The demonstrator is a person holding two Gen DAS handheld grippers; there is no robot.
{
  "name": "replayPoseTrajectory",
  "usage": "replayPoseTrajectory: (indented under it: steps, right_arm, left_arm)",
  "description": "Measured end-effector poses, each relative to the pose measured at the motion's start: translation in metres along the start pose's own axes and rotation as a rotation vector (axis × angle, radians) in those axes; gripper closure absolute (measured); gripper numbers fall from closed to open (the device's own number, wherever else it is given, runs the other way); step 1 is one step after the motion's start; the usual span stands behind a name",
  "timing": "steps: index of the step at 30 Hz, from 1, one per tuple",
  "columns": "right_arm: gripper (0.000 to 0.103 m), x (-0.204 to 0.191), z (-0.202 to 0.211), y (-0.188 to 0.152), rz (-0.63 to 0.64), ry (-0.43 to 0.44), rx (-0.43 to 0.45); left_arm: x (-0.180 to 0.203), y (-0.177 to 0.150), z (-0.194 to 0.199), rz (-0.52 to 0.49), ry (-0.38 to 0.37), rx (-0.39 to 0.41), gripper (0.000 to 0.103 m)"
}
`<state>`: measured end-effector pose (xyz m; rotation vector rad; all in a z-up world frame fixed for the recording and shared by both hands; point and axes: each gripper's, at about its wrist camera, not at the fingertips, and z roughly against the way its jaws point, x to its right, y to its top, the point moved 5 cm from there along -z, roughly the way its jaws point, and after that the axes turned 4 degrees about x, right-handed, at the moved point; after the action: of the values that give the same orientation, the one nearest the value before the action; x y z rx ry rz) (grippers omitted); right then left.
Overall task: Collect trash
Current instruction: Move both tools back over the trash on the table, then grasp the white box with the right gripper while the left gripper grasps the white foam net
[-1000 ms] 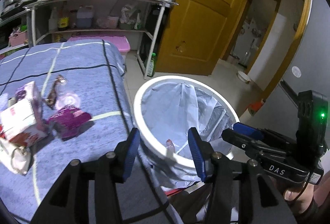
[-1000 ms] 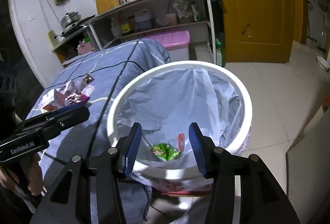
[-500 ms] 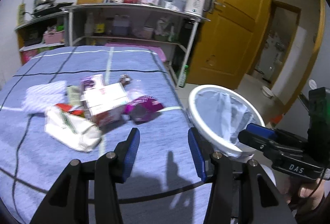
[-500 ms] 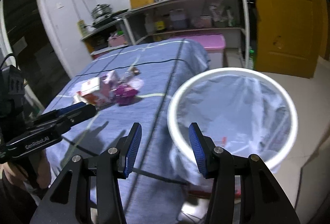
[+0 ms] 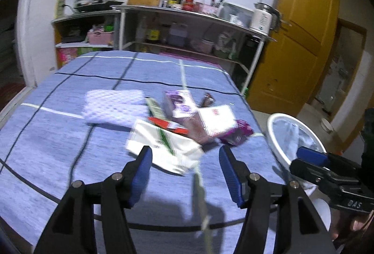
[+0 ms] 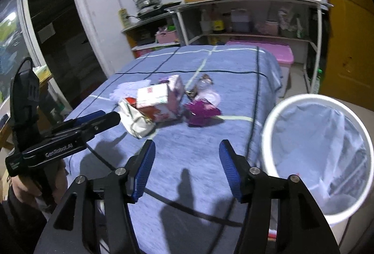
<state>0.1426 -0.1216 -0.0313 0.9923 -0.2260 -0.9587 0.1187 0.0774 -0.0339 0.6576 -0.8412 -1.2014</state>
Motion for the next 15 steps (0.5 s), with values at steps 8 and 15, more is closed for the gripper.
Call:
replayPoseTrajectory:
  steps: [8,15]
  right_arm:
    - [0.040,-0.024,-0.030,0.018,0.046,0.029,-0.002]
    - [0.037,-0.040,-0.057,0.029,0.080,0.036,-0.018]
  left_arm:
    - [-0.051,0.012,-0.009,0.044,0.082,0.021,0.035]
    - [-0.097,0.022,-0.028,0.089,0.141,0.016,0.031]
